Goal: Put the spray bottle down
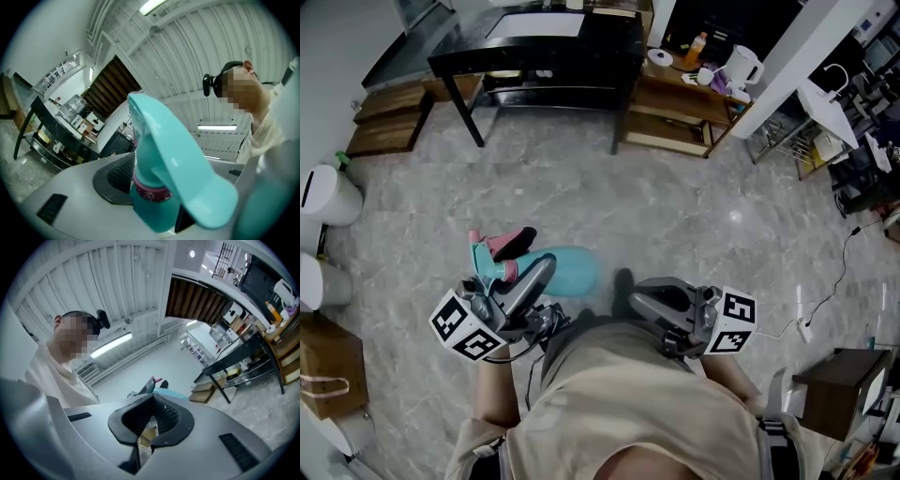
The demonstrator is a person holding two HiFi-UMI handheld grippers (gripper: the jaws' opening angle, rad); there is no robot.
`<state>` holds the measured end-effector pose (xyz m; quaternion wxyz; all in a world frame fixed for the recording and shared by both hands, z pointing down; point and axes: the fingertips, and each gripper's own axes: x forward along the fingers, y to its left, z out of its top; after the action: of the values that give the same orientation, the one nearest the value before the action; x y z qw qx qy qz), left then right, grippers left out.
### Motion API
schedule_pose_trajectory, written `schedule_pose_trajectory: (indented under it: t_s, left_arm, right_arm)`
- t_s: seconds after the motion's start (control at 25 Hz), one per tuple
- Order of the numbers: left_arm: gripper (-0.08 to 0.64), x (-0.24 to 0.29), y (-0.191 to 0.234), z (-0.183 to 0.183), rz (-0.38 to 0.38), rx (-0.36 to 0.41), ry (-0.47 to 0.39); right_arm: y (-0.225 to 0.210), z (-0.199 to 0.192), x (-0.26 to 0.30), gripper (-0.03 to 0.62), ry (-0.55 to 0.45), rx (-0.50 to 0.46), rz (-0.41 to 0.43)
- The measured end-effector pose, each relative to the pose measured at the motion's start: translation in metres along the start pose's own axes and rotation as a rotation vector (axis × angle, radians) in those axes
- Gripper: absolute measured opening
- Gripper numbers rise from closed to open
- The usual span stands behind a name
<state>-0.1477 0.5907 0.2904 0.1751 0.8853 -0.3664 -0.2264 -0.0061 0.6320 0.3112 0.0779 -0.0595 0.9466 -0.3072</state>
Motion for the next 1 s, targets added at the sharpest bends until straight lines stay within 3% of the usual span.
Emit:
schedule_pose_trajectory:
  t_s: [0.44,1.0]
  left_arm:
    - [0.244,0.035,0.022,0.0,0.011,-0.013,0.028]
    - [0.244,0.114,0.037,-0.013,0.016,0.034,0.108]
  right_arm:
    - [-0.03,0.027,0.008,0.02,-0.003,0.12,0.142]
    - [-0.099,0.07,-0.022,0.021,-0.062,0.189,0.09]
